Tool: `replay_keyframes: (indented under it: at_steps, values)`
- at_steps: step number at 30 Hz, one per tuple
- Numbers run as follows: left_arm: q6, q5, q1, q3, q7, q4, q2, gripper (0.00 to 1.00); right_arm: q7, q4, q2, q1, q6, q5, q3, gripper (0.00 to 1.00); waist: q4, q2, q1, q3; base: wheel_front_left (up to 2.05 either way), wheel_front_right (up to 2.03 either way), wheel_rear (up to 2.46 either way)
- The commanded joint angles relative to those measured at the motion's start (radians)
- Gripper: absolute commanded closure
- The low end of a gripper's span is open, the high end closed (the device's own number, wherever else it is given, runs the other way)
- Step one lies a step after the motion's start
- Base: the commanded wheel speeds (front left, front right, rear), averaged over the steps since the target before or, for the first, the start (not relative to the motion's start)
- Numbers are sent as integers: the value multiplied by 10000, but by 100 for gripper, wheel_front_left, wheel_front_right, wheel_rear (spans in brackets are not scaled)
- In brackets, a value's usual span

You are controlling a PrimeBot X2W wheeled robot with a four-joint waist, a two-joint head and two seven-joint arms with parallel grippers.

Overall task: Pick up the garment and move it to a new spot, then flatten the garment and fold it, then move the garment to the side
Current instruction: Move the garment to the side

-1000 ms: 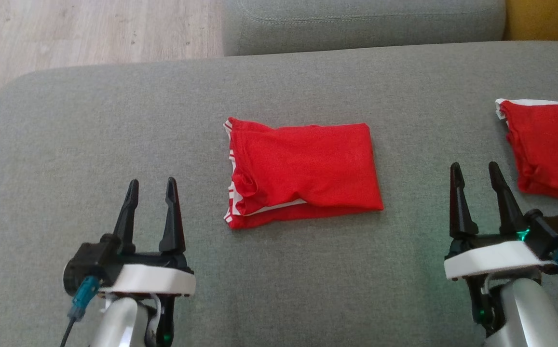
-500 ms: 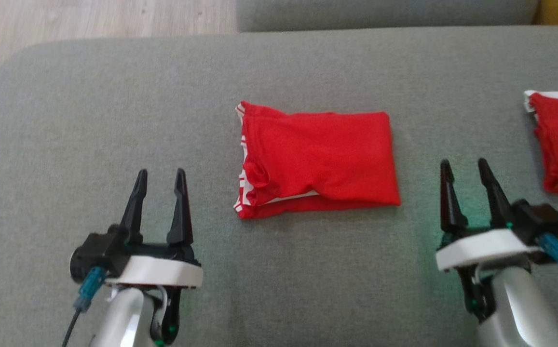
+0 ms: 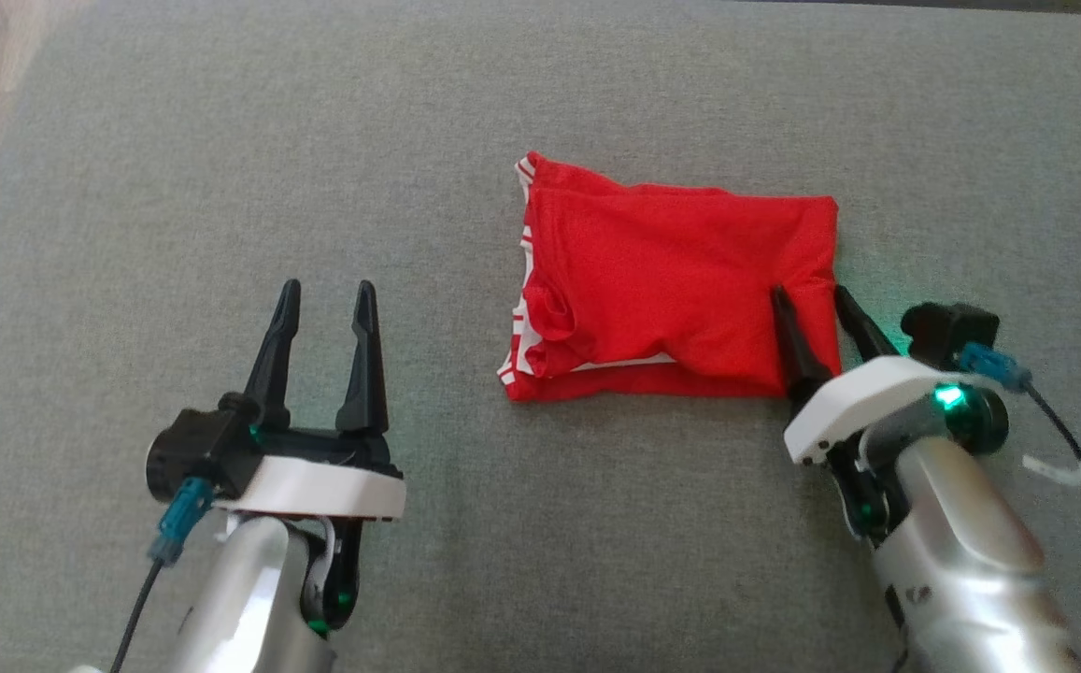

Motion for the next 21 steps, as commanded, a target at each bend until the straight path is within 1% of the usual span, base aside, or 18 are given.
replay_keyframes:
  at_steps: [1,5,6,7,10,15,16,18,21]
  values:
    - [4,-46,-382,227,-63,-289,64,0,30,99,41,-459,-7,74,418,0,94,0,-1,66,0,0,0]
    - [14,-58,-422,232,-63,-292,64,0,42,948,41,-818,-7,18,1002,0,142,0,-1,92,0,0,0]
    - [23,-55,-421,236,-63,-288,64,0,17,1101,41,-882,-7,-74,1161,58,140,0,-1,83,0,0,0]
    - [34,-50,-417,243,-63,-281,64,0,-70,1218,41,-949,-7,-218,1288,100,128,0,-1,64,0,0,0]
    - [59,-29,-384,266,-63,-268,64,0,-419,1476,41,-1094,-7,-656,1410,100,24,0,-1,-48,0,0,0]
    - [50,3,-312,205,-63,-287,64,0,-1025,1523,41,-1277,-7,-1663,1129,100,-295,0,-1,-354,0,0,0]
    - [54,4,-283,107,-63,-308,64,0,-1148,1395,41,-1301,-7,-2136,902,100,-445,0,-1,-476,0,0,0]
    - [79,-47,-275,-1,-63,-347,64,0,-1198,1193,41,-1309,-7,-2720,662,100,-607,0,-1,-578,0,0,0]
    - [153,-156,-273,-211,-63,-413,64,0,-1090,743,35,-1247,-7,-3646,344,100,-893,0,-1,-718,0,0,0]
